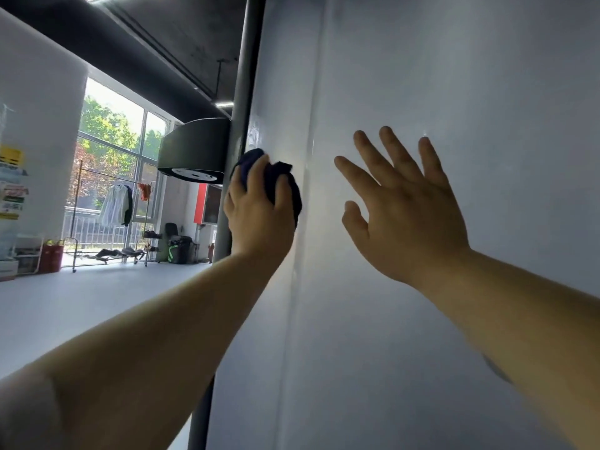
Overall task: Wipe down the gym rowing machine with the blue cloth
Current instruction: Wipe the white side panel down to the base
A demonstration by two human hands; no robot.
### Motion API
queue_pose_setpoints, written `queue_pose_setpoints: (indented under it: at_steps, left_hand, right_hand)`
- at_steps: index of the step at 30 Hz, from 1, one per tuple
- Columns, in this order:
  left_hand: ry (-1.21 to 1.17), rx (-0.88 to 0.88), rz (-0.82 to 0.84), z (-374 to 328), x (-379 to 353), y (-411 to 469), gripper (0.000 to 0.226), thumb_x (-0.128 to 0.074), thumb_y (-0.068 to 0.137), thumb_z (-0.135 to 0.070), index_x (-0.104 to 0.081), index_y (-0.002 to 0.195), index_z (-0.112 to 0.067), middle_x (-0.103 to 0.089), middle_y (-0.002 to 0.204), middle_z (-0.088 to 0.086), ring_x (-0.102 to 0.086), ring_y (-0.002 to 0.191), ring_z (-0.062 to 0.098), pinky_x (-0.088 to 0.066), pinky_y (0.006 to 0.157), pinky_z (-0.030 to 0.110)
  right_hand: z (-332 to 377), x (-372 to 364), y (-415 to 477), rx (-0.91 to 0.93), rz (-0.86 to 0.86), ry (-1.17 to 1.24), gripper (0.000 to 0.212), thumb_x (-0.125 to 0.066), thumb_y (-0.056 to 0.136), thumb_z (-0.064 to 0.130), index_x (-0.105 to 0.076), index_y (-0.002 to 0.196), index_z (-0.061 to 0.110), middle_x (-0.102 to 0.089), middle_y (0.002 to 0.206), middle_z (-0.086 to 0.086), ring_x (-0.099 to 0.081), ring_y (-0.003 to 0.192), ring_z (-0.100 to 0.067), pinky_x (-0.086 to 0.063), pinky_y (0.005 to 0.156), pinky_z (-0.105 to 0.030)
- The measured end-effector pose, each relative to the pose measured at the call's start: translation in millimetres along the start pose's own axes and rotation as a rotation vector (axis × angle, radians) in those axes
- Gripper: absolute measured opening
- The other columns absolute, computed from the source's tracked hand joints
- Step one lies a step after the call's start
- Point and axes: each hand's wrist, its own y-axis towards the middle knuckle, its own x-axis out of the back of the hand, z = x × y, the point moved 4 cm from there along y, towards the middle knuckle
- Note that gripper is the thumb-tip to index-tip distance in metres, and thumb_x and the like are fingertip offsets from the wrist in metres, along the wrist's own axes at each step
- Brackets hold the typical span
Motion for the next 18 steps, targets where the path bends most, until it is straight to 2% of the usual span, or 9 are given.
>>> queue_pose_setpoints:
  at_steps: [2,5,7,9,10,13,14,16,18]
  left_hand:
    - [-0.002,-0.012,-0.020,1.4,-1.4,-20.1,0.058,-0.036,0.090,-0.054,-0.037,0.144,-0.034,-0.024,0.157,0.003,-0.022,0.142,0.030,-0.023,0.116,0.051]
    - [0.084,-0.399,0.132,-6.6,-2.3,-74.2,0.062,-0.042,0.086,-0.056,-0.035,0.142,-0.031,-0.019,0.159,0.004,-0.014,0.146,0.031,-0.022,0.116,0.048]
    - [0.147,-0.641,0.215,-16.1,-3.5,-76.4,0.058,-0.045,0.090,-0.053,-0.035,0.143,-0.031,-0.020,0.160,0.008,-0.012,0.147,0.033,-0.020,0.115,0.046]
    - [0.176,-0.740,0.206,-39.2,-8.3,-48.9,0.055,-0.044,0.094,-0.048,-0.036,0.146,-0.031,-0.021,0.160,0.008,-0.012,0.147,0.033,-0.017,0.117,0.045]
    - [0.156,-0.682,0.164,-54.8,-11.5,-31.0,0.054,-0.045,0.096,-0.045,-0.036,0.147,-0.030,-0.020,0.161,0.007,-0.012,0.147,0.032,-0.016,0.118,0.044]
    - [-0.025,-0.278,0.020,-85.9,-21.6,3.2,0.059,-0.046,0.097,-0.034,-0.028,0.153,-0.029,-0.022,0.161,0.001,-0.015,0.146,0.027,-0.016,0.121,0.044]
    - [-0.049,-0.248,-0.026,-91.4,-23.2,0.0,0.062,-0.046,0.096,-0.033,-0.025,0.154,-0.027,-0.025,0.160,0.000,-0.016,0.147,0.027,-0.017,0.121,0.044]
    - [-0.021,-0.427,0.014,-97.8,-27.1,-25.0,0.068,-0.047,0.092,-0.033,-0.024,0.154,-0.020,-0.030,0.158,0.000,-0.015,0.148,0.029,-0.019,0.121,0.046]
    - [0.114,-0.867,0.176,-96.6,-31.2,-64.7,0.066,-0.052,0.091,-0.034,-0.034,0.150,-0.011,-0.038,0.154,0.007,-0.019,0.148,0.037,-0.021,0.119,0.052]
  right_hand:
    - [-3.2,1.1,-8.3,0.028,0.001,0.019,0.057,-0.029,0.097,0.041,-0.041,0.149,0.023,-0.028,0.160,-0.006,-0.022,0.149,-0.029,-0.012,0.121,-0.051]
    - [-14.5,3.4,-21.2,0.093,-0.002,0.050,0.055,-0.037,0.097,0.039,-0.044,0.148,0.022,-0.032,0.158,-0.006,-0.027,0.148,-0.028,-0.014,0.120,-0.047]
    - [-28.4,7.2,-26.6,0.108,0.001,0.052,0.054,-0.036,0.097,0.039,-0.044,0.148,0.022,-0.033,0.158,-0.004,-0.028,0.147,-0.027,-0.014,0.119,-0.046]
    - [-48.0,13.3,-29.5,0.073,0.006,0.057,0.054,-0.033,0.098,0.041,-0.041,0.149,0.024,-0.030,0.160,-0.002,-0.024,0.149,-0.025,-0.011,0.120,-0.046]
    - [-58.6,17.1,-30.8,0.042,0.007,0.068,0.055,-0.030,0.099,0.042,-0.039,0.150,0.025,-0.028,0.160,-0.002,-0.022,0.150,-0.025,-0.010,0.121,-0.045]
    - [-87.0,27.0,-39.8,-0.045,0.006,0.099,0.057,-0.026,0.098,0.042,-0.035,0.152,0.024,-0.024,0.162,-0.002,-0.017,0.151,-0.023,-0.008,0.122,-0.044]
    - [-94.7,29.5,-44.8,-0.066,0.008,0.105,0.058,-0.025,0.098,0.041,-0.034,0.152,0.023,-0.024,0.162,-0.003,-0.016,0.151,-0.023,-0.007,0.122,-0.044]
    - [-109.4,34.2,-56.4,-0.098,0.015,0.125,0.058,-0.025,0.098,0.041,-0.033,0.153,0.022,-0.022,0.162,-0.003,-0.014,0.151,-0.023,-0.007,0.122,-0.044]
    - [-120.4,35.6,-65.8,-0.109,0.028,0.137,0.058,-0.025,0.098,0.041,-0.031,0.153,0.023,-0.020,0.163,-0.003,-0.013,0.151,-0.023,-0.007,0.122,-0.044]
